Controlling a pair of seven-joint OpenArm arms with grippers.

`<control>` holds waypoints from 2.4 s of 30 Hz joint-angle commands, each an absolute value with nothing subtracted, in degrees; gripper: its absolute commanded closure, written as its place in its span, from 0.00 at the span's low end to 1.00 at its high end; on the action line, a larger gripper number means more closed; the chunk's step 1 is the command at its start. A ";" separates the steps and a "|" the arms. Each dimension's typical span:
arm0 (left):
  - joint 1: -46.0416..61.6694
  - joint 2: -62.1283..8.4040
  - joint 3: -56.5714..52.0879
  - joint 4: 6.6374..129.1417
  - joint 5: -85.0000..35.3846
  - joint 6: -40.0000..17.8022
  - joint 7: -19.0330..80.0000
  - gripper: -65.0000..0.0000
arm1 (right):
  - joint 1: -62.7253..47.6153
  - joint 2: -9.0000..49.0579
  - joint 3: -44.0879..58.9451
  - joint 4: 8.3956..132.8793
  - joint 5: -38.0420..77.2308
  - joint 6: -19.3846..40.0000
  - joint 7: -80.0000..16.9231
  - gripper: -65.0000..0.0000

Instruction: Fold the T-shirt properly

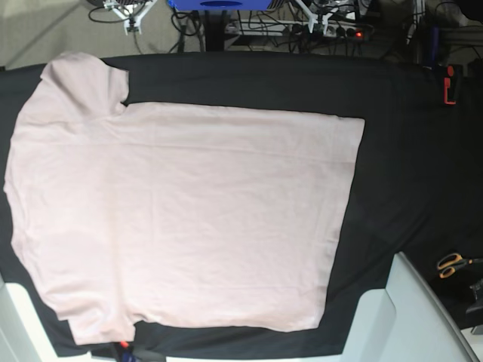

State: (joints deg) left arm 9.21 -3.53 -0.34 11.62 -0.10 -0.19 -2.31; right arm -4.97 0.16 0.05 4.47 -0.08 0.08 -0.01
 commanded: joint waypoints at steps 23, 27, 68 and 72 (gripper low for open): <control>9.71 -3.82 0.04 11.74 -0.31 0.13 -2.42 1.00 | -6.64 0.31 -0.13 6.73 -0.13 0.22 -0.04 1.00; 9.71 -3.82 0.04 11.74 -0.31 0.13 -2.42 1.00 | -6.55 0.40 -0.13 6.73 -0.13 0.22 -0.04 1.00; 54.20 -20.88 -4.35 100.53 -17.45 0.04 -1.80 1.00 | -48.48 -1.89 20.26 113.71 0.13 0.57 -42.42 1.00; 54.29 -20.88 -12.18 106.24 -22.46 -0.04 -1.27 1.00 | -40.57 -4.79 26.68 115.38 0.84 9.27 -43.12 0.98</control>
State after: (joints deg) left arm 53.60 -20.34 -11.81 105.36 -22.50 -0.36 -0.10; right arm -40.14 -5.78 26.17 114.08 1.58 10.90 -45.17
